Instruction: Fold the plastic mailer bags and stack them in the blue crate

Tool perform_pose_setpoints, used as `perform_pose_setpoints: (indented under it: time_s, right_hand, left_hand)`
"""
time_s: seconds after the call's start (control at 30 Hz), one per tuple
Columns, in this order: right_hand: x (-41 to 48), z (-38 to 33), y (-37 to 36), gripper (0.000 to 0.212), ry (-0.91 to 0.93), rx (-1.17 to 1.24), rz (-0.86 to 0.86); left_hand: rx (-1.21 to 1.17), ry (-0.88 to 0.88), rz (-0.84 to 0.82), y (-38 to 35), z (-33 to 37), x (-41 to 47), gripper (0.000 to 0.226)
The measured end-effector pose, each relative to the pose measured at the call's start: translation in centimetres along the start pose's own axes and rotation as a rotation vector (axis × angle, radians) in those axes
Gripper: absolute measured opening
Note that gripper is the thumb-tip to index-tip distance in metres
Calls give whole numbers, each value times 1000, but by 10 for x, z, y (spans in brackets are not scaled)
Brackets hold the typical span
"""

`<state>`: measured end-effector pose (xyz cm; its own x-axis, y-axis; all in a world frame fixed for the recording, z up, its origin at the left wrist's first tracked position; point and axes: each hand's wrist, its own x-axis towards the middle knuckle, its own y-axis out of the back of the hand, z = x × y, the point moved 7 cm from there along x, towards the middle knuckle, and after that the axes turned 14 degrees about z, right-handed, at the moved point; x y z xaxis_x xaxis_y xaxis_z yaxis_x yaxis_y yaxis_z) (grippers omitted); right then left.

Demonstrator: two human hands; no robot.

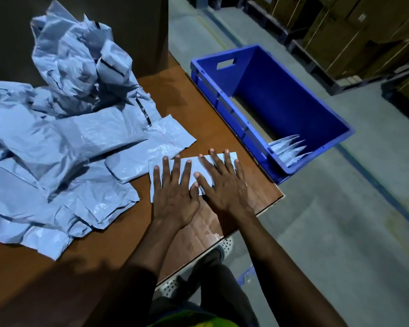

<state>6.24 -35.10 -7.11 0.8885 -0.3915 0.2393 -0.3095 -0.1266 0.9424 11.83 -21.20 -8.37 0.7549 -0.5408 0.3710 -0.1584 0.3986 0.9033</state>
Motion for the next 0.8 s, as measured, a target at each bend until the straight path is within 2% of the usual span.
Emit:
perform_pose_setpoints:
  time_s: [0.13, 0.27, 0.3, 0.4, 0.47, 0.53, 0.6, 0.63, 0.7, 0.77, 0.8]
  right_hand:
    - [7, 1, -1, 70, -16, 14, -100]
    - [16, 6, 13, 69, -74, 297, -211]
    - [22, 6, 19, 75, -57, 326, -224]
    - [34, -3, 33, 104, 96, 220, -339]
    - [39, -15, 36, 111, 167, 174, -426]
    - [43, -23, 40, 103, 201, 145, -447]
    - [50, -28, 50, 82, 200, 144, -402]
    - [54, -30, 59, 68, 201, 162, -359]
    - [61, -31, 82, 40, 201, 278, -211]
    - [64, -28, 110, 21, 242, 369, 42]
    - [63, -24, 122, 18, 276, 356, 189]
  left_hand:
    - [6, 23, -133, -1, -1, 6, 72]
    - [17, 20, -284, 18, -12, 28, 87]
    - [34, 0, -307, 22, -15, 38, 90]
    - [3, -8, -402, 34, -16, 62, 101]
    - [-16, 19, -487, 37, -13, 64, 98]
    - [-5, 27, -543, 40, -12, 60, 90]
    - [-74, 101, -568, 44, -19, 57, 86]
    - [-133, 149, -557, 50, -23, 56, 82]
    - [-212, 182, -426, 70, -29, 62, 58]
    - [-191, 149, -151, 104, -28, 69, 27]
    - [-166, 118, 9, 121, -25, 69, 20]
